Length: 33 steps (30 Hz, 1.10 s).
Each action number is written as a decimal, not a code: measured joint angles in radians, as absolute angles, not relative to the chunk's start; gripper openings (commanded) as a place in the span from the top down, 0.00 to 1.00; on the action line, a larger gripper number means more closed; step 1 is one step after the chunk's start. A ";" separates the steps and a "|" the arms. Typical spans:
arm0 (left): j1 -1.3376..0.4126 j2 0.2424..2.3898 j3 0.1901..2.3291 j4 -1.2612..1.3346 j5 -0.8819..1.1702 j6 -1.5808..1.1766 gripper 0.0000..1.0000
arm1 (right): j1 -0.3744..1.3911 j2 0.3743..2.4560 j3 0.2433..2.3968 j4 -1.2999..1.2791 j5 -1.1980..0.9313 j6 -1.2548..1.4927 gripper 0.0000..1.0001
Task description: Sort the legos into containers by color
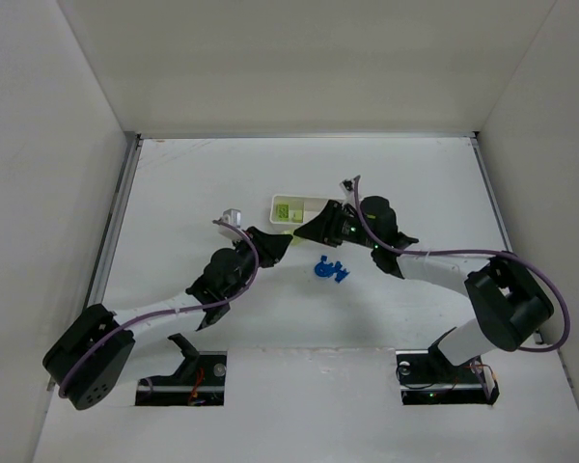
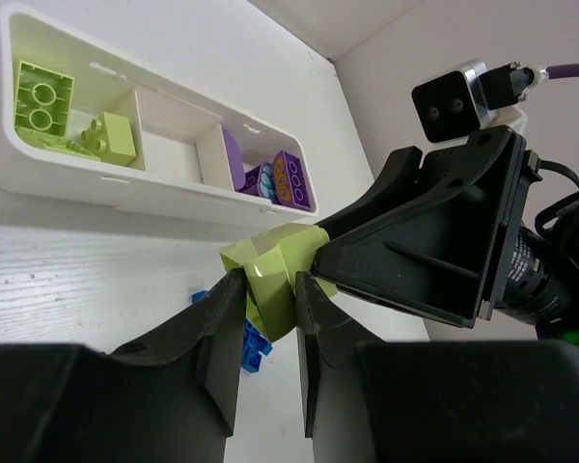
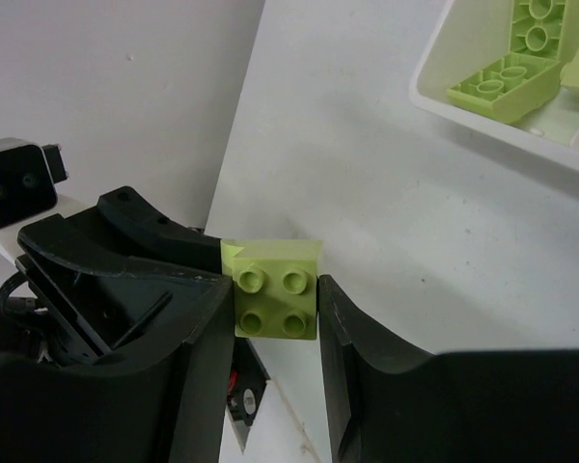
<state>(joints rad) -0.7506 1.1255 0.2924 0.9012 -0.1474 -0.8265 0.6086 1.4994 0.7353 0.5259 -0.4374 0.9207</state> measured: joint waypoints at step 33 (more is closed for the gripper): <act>-0.566 1.029 0.212 0.893 0.000 -0.828 0.86 | 0.499 1.824 1.087 0.310 -0.300 0.785 0.65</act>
<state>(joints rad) -0.5663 1.0294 0.2115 0.8928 -0.0002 -0.8276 0.4992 1.8236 1.0870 0.3096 -0.3004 0.7845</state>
